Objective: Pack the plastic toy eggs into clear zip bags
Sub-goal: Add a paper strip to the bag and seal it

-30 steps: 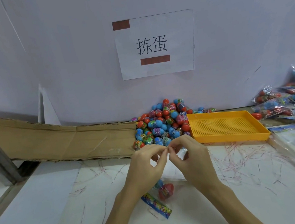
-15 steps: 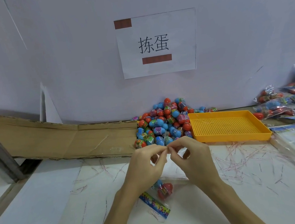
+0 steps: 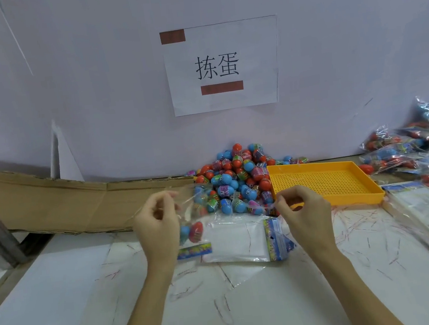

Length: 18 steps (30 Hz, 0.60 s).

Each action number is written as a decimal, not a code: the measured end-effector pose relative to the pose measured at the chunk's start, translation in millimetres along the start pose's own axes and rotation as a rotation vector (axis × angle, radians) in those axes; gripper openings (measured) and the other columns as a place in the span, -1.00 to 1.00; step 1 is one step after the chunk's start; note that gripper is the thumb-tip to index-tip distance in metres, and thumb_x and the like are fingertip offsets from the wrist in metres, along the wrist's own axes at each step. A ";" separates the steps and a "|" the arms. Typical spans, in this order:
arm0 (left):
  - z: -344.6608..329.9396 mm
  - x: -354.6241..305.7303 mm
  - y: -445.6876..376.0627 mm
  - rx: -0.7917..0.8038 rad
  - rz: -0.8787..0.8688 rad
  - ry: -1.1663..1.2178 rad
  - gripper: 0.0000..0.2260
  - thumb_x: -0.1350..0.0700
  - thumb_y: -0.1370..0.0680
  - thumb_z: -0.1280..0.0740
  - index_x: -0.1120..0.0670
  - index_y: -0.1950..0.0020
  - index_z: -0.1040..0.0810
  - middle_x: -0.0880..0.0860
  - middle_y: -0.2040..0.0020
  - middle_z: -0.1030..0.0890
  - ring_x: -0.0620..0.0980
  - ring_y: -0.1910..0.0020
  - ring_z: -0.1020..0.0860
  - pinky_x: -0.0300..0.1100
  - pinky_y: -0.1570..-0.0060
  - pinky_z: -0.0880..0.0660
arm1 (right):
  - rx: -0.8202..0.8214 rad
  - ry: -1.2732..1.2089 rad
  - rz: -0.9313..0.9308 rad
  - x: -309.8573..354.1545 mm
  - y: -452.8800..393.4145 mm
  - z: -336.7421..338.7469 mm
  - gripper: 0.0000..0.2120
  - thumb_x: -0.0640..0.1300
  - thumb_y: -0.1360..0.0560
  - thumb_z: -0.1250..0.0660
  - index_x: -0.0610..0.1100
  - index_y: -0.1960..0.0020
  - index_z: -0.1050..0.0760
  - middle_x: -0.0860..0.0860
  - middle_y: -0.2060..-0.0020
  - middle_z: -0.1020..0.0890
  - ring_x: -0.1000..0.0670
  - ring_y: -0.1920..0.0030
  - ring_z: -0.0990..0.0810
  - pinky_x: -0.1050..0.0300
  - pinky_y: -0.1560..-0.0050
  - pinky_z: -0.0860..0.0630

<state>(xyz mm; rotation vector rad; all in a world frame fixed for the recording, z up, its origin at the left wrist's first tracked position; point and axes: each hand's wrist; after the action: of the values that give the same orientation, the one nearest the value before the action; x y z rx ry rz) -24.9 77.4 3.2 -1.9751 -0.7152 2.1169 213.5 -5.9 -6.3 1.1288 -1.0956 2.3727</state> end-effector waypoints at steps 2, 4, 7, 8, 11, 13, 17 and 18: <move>2.3 2.8 -2.4 -0.052 0.084 0.041 -0.80 0.21 -0.66 -0.30 0.03 0.06 -0.68 -0.08 0.30 -0.64 -0.18 0.36 -0.51 -0.19 0.28 -0.46 | 0.111 0.032 0.037 -1.2 3.1 -4.2 -0.91 -0.25 -0.50 -0.48 -0.06 0.09 -0.69 0.21 0.27 -0.63 0.22 0.18 -0.60 0.44 0.18 -0.51; 2.7 3.4 -3.3 -0.043 0.125 0.063 -0.80 0.19 -0.67 -0.30 0.02 0.06 -0.68 -0.06 0.30 -0.64 -0.16 0.36 -0.49 -0.13 0.28 -0.45 | 0.220 0.100 0.111 -0.7 6.5 -10.1 -0.92 -0.22 -0.51 -0.49 -0.09 0.04 -0.74 0.17 0.22 -0.67 0.21 0.21 -0.59 0.46 0.17 -0.45; -0.4 0.2 -1.0 -0.009 0.130 0.089 -0.80 0.20 -0.66 -0.31 0.03 0.08 -0.69 -0.04 0.31 -0.63 -0.11 0.38 -0.47 -0.14 0.31 -0.44 | 0.279 0.214 0.169 0.4 9.1 -15.5 -0.88 -0.16 -0.54 -0.48 -0.10 -0.06 -0.74 0.03 0.14 -0.72 0.10 0.19 -0.57 0.35 0.10 -0.45; -1.3 -0.6 0.0 0.006 0.129 0.095 -0.80 0.20 -0.66 -0.31 0.03 0.07 -0.69 -0.04 0.32 -0.63 -0.12 0.38 -0.48 -0.16 0.32 -0.44 | 0.280 0.227 0.176 0.1 8.9 -16.0 -0.85 -0.15 -0.56 -0.45 -0.10 -0.10 -0.73 0.01 0.14 -0.71 0.06 0.18 -0.56 0.33 0.11 -0.44; -3.4 -1.6 0.6 0.061 0.143 0.127 -0.81 0.19 -0.67 -0.33 0.04 0.05 -0.71 -0.04 0.31 -0.65 -0.16 0.37 -0.52 -0.26 0.36 -0.49 | 0.287 0.238 0.143 -1.3 7.7 -15.1 -0.74 -0.21 -0.63 -0.34 -0.10 -0.29 -0.63 0.03 0.12 -0.57 0.03 0.12 -0.48 0.44 0.20 -0.32; -5.0 -2.3 1.4 0.125 0.154 0.159 -0.81 0.19 -0.67 -0.33 0.03 0.04 -0.72 -0.03 0.30 -0.66 -0.17 0.38 -0.54 -0.31 0.36 -0.52 | 0.263 0.234 0.114 -0.7 7.5 -14.0 -0.67 -0.26 -0.64 -0.29 -0.11 -0.39 -0.55 0.05 0.08 -0.56 0.05 0.10 -0.47 0.47 0.19 -0.32; -9.2 -3.4 6.4 0.216 0.162 0.204 -0.81 0.18 -0.67 -0.34 0.03 0.02 -0.74 -0.03 0.33 -0.64 -0.17 0.39 -0.54 -0.35 0.35 -0.52 | 0.215 0.099 0.093 1.8 6.7 -14.0 -0.71 -0.29 -0.62 -0.32 -0.13 -0.31 -0.62 0.01 -0.07 -0.68 0.02 -0.06 -0.62 0.35 -0.05 -0.49; -10.0 -3.7 7.2 0.228 0.169 0.210 -0.82 0.17 -0.67 -0.34 0.03 0.01 -0.74 -0.04 0.34 -0.63 -0.18 0.39 -0.54 -0.36 0.35 -0.51 | 0.230 0.099 0.103 3.1 7.1 -14.2 -0.73 -0.33 -0.60 -0.34 -0.11 -0.22 -0.67 0.05 -0.10 -0.67 0.05 -0.09 -0.61 0.38 -0.06 -0.49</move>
<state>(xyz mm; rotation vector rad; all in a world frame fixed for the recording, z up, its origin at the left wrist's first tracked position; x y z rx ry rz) -13.3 71.9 3.1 -2.1485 -0.2665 1.9345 200.0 -0.3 -13.2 1.0341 -0.8859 2.6595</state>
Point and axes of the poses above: each hand's wrist, its own y-axis away from the middle knuckle, its own z-axis out of the back of the hand, x = y × z
